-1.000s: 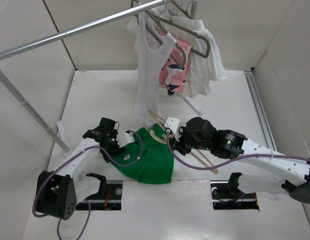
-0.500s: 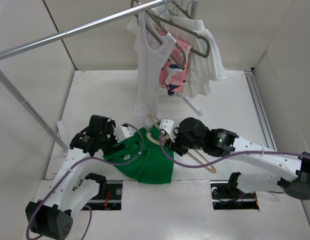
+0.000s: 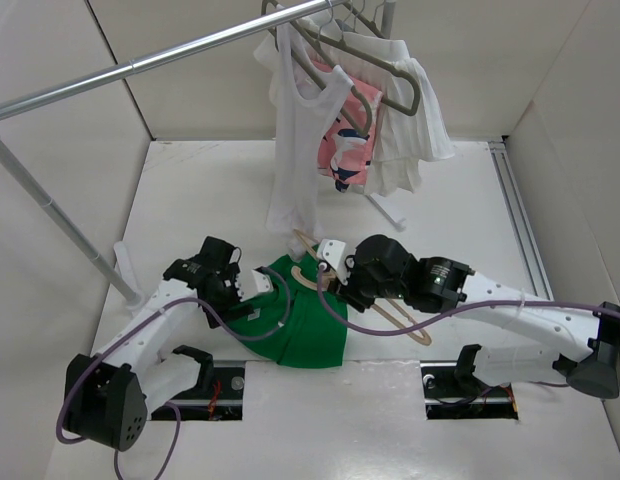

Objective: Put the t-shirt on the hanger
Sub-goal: Place tshirt on hanger

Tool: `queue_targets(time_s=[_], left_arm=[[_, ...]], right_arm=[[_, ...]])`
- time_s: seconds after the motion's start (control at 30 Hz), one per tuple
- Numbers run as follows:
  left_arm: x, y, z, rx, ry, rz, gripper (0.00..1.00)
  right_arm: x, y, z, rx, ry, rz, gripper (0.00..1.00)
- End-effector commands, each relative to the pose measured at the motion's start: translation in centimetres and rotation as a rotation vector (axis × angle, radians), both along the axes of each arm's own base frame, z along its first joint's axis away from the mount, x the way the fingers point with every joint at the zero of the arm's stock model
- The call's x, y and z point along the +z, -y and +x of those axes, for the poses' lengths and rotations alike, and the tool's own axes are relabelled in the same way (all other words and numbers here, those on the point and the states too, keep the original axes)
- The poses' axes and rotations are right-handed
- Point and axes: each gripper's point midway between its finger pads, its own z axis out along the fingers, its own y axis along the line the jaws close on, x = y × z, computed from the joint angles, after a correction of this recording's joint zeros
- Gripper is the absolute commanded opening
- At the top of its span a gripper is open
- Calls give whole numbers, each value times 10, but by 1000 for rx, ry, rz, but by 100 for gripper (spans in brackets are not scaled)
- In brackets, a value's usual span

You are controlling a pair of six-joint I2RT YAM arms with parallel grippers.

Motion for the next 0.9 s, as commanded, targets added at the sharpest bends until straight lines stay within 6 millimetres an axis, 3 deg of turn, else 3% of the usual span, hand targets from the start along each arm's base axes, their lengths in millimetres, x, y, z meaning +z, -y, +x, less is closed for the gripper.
queue_targets(time_s=[0.0, 0.13, 0.27, 0.33, 0.47, 0.53, 0.6, 0.63, 0.73, 0.87], left_arm=[[0, -7, 6, 13, 10, 46, 67], [-1, -10, 13, 52, 46, 64, 48], [11, -5, 19, 59, 72, 38, 22], [10, -5, 16, 56, 59, 33, 0], [11, 1, 11, 63, 32, -3, 0], [28, 11, 20, 100, 67, -61, 0], [58, 29, 34, 107, 122, -157, 0], [68, 34, 39, 117, 140, -189, 0], [97, 49, 55, 183, 183, -281, 0], [104, 61, 69, 254, 137, -320, 0]], right_arm=[[30, -13, 8, 4, 56, 96, 0], [36, -12, 7, 4, 65, 113, 0], [29, -11, 8, 10, 62, 93, 0], [30, -16, 4, 41, 53, 98, 0], [33, -30, -10, 185, 49, 129, 0], [51, -28, -16, 223, 80, 174, 0], [51, -13, -20, 214, 73, 129, 0], [61, -9, -22, 214, 76, 133, 0], [62, 12, -31, 198, 16, 45, 0], [50, 22, -66, 291, -150, 5, 0]])
